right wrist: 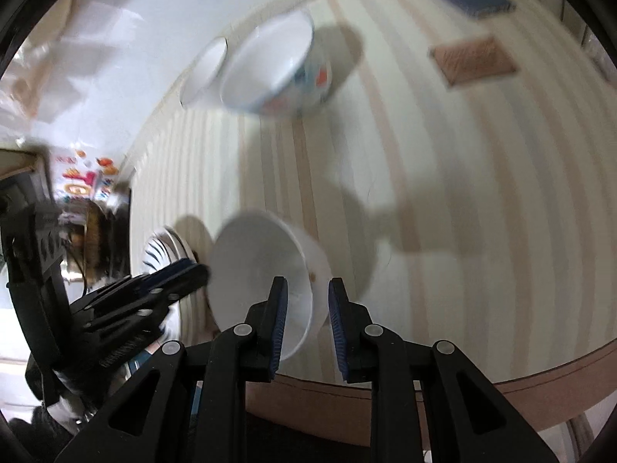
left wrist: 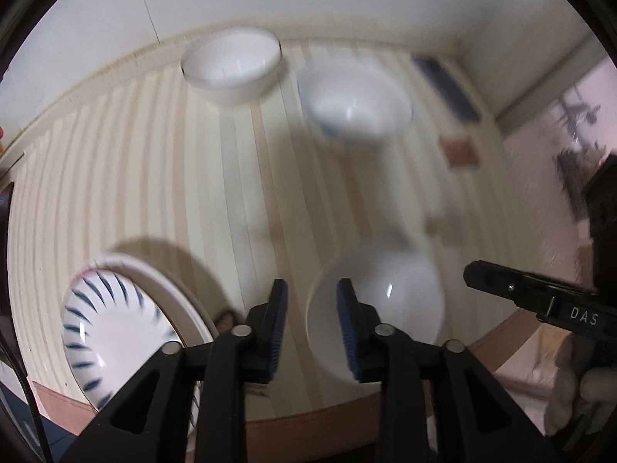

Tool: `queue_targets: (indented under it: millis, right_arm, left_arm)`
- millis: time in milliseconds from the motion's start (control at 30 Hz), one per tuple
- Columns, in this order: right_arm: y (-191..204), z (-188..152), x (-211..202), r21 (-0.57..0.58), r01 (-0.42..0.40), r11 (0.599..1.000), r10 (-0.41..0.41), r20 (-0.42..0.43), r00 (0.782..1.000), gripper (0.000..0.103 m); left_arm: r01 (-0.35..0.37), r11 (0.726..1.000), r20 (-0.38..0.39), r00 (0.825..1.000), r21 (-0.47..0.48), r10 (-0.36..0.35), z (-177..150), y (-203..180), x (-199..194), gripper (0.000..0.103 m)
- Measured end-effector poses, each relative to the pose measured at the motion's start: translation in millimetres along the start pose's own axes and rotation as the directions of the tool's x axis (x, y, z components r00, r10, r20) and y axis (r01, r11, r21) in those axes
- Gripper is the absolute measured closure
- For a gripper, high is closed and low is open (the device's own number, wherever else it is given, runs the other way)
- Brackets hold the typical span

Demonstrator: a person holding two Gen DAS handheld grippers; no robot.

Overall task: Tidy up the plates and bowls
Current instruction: 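Carry the white bowl toward the polka-dot bowl with the right gripper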

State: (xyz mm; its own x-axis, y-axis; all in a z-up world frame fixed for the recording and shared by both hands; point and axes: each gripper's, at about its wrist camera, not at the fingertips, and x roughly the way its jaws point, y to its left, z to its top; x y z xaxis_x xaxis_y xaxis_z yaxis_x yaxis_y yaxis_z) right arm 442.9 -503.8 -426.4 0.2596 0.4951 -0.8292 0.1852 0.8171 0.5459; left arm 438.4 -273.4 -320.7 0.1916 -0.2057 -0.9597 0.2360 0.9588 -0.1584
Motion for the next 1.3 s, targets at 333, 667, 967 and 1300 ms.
queue_targets:
  millis: [333,667,967,1300]
  right_arm:
    - [-9,99,2,0.096,-0.091,0.991,0.076,0.145,0.986,0.048]
    - [-14,152,70,0.123,-0.062,0.990,0.052,0.082,0.995,0.076]
    - [-3,152,68,0.071,0.003,0.997,-0.012,0.129,0.992,0.083]
    - [21,113,13,0.017,0.006,1.000,-0.008,0.165,0.986,0.083]
  left_arm:
    - [0.015,0.991,0.031,0.999,-0.134,-0.011,112,21,32,0.064]
    - [0.026,0.994,-0.081,0.996,-0.104,-0.034,149,12,106,0.088]
    - [0.027,0.998,-0.046,0.999,-0.053,-0.029,148,2,97,0.089]
    - [0.073,0.997,0.025,0.997,-0.029,-0.072,118,-6,30,0.089]
